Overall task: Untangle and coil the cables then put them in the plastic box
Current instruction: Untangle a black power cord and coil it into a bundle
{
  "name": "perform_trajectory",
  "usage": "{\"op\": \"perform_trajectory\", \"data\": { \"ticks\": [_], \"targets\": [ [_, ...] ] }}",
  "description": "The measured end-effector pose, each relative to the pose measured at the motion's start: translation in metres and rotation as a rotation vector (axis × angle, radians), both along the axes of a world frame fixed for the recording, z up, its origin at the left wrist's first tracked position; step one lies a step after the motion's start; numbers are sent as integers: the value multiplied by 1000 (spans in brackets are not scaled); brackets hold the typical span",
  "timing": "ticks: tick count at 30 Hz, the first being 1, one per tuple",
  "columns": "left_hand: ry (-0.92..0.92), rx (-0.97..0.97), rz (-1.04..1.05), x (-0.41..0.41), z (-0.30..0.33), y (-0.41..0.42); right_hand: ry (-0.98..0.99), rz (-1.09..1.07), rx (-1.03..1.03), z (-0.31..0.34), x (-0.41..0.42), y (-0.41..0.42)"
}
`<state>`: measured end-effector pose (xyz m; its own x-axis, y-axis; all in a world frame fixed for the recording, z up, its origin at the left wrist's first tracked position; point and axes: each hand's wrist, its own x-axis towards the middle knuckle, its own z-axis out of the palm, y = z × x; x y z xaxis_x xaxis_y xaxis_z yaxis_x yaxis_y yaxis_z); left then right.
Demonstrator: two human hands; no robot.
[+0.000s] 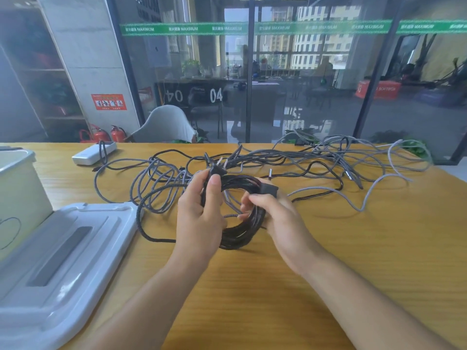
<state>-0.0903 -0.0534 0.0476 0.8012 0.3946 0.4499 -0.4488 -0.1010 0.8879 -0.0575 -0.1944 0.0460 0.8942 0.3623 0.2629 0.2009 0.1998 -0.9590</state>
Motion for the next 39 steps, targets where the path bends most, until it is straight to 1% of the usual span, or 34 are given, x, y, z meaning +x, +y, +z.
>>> {"op": "perform_trajectory", "data": {
  "ticks": [3,5,10,13,15,18,21,23,25,27,29,33,37,39],
  "targets": [
    [-19,-50,42,2,4,9,-36,-42,-176,0,2,-7],
    [-26,-79,58,2,6,13,-49,-119,-203,2,2,-9],
    [-48,-123,95,-1,12,13,62,-283,-9,2,-1,0],
    [-76,-158,142,-2,15,12,95,-336,44,2,-1,5],
    [-88,-195,129,-3,17,13,106,-322,45,0,-1,5],
    [-67,-270,0,-5,21,14,157,-284,39,1,-2,4],
    [-45,-308,-149,-6,22,12,293,-286,136,0,1,2],
    [-31,-298,-193,-7,21,10,364,-285,173,-2,3,2],
    [-12,-291,-181,-6,19,9,360,-296,202,-1,4,1],
    [14,-276,-142,-6,17,9,302,-327,244,2,6,-4],
    [30,-280,-126,-6,16,9,236,-342,225,4,9,-7],
    [44,-287,-131,-8,17,8,138,-270,-1,0,12,-7],
    [52,-287,-185,-7,16,7,127,-36,-163,-1,13,-12],
    [61,-294,-218,-6,16,9,159,71,-167,-2,15,-17]
  ]
}}
